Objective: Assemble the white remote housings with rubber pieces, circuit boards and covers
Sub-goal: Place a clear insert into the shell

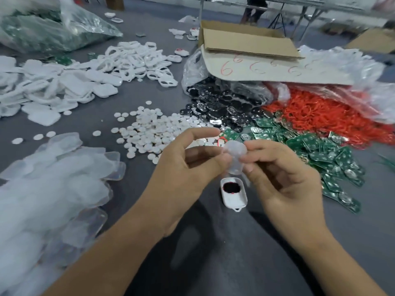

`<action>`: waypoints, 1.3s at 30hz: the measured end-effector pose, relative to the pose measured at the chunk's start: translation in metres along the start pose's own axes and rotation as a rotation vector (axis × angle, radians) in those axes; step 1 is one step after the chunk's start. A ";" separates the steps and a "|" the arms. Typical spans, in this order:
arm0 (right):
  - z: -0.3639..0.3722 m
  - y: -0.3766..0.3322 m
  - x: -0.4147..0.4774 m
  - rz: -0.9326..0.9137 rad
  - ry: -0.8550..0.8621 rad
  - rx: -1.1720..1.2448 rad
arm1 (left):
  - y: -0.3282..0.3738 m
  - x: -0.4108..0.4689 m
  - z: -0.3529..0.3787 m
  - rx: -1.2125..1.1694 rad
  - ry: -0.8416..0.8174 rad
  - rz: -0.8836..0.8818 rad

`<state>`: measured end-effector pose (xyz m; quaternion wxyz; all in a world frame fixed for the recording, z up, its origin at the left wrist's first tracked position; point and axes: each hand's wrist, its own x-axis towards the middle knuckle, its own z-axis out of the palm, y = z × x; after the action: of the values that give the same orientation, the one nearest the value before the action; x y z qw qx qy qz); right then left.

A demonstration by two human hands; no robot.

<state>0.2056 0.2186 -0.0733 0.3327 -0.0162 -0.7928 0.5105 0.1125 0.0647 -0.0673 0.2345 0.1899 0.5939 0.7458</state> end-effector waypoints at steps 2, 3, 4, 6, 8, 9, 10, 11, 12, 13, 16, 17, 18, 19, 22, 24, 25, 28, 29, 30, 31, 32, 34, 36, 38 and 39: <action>-0.001 -0.001 0.000 0.087 -0.001 0.107 | -0.002 0.000 -0.001 0.020 0.031 0.010; 0.000 -0.001 0.000 0.119 -0.009 0.144 | -0.002 0.000 -0.001 0.031 0.022 0.015; 0.000 -0.002 0.001 0.143 -0.019 0.170 | -0.003 0.000 -0.001 0.039 0.000 0.020; 0.001 -0.001 0.002 0.183 -0.024 0.221 | -0.004 0.000 0.000 0.047 -0.051 0.023; 0.001 0.000 0.002 0.214 -0.010 0.281 | -0.005 0.000 0.001 0.066 -0.092 0.021; 0.001 0.001 0.002 0.226 -0.001 0.302 | -0.005 -0.001 0.002 0.087 -0.119 0.019; 0.000 0.002 0.002 0.235 0.005 0.313 | -0.006 -0.001 0.003 0.108 -0.151 0.020; -0.001 0.002 0.002 0.238 0.007 0.312 | -0.006 -0.002 0.004 0.122 -0.174 0.023; -0.003 0.003 0.002 0.241 0.003 0.303 | -0.007 -0.002 0.004 0.130 -0.176 0.032; -0.004 0.003 0.002 0.245 -0.007 0.288 | -0.008 -0.003 0.004 0.137 -0.160 0.042; -0.005 0.005 0.004 0.284 -0.032 0.273 | -0.008 -0.003 0.006 0.186 -0.095 0.069; -0.006 0.006 0.004 0.305 -0.025 0.306 | -0.008 -0.004 0.006 0.224 -0.085 0.081; -0.007 0.006 0.005 0.330 -0.017 0.344 | -0.007 -0.004 0.006 0.272 -0.077 0.101; -0.008 0.008 0.006 0.354 -0.018 0.367 | -0.007 -0.005 0.006 0.328 -0.074 0.129; -0.017 0.012 0.009 0.424 -0.067 0.366 | -0.007 -0.006 -0.001 0.599 -0.108 0.212; -0.024 0.015 0.011 0.462 -0.120 0.334 | -0.008 -0.008 -0.005 0.826 -0.207 0.214; -0.027 0.016 0.011 0.475 -0.147 0.299 | -0.008 -0.009 -0.006 0.903 -0.258 0.198; -0.030 0.017 0.011 0.505 -0.228 0.226 | -0.011 -0.009 -0.007 0.973 -0.327 0.143; -0.031 0.016 0.011 0.512 -0.260 0.224 | -0.011 -0.008 -0.007 0.969 -0.328 0.134; -0.031 0.015 0.011 0.515 -0.291 0.227 | -0.011 -0.008 -0.007 0.966 -0.325 0.131; -0.031 0.013 0.011 0.517 -0.318 0.226 | -0.011 -0.007 -0.007 0.966 -0.322 0.133; -0.030 0.010 0.012 0.517 -0.340 0.217 | -0.010 -0.007 -0.007 0.967 -0.317 0.137; -0.030 0.007 0.013 0.514 -0.369 0.176 | -0.010 -0.006 -0.008 0.955 -0.306 0.137; -0.029 0.004 0.013 0.481 -0.393 0.122 | -0.010 -0.006 -0.008 0.928 -0.290 0.119; -0.026 0.002 0.012 0.422 -0.422 0.067 | -0.010 -0.007 -0.009 0.912 -0.279 0.107; -0.025 0.002 0.011 0.392 -0.430 0.029 | -0.010 -0.006 -0.009 0.909 -0.280 0.103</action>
<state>0.2094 0.2436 -0.0629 0.0522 -0.0560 -0.8194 0.5681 0.1141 0.0559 -0.0791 0.1681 0.4009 0.8126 0.3882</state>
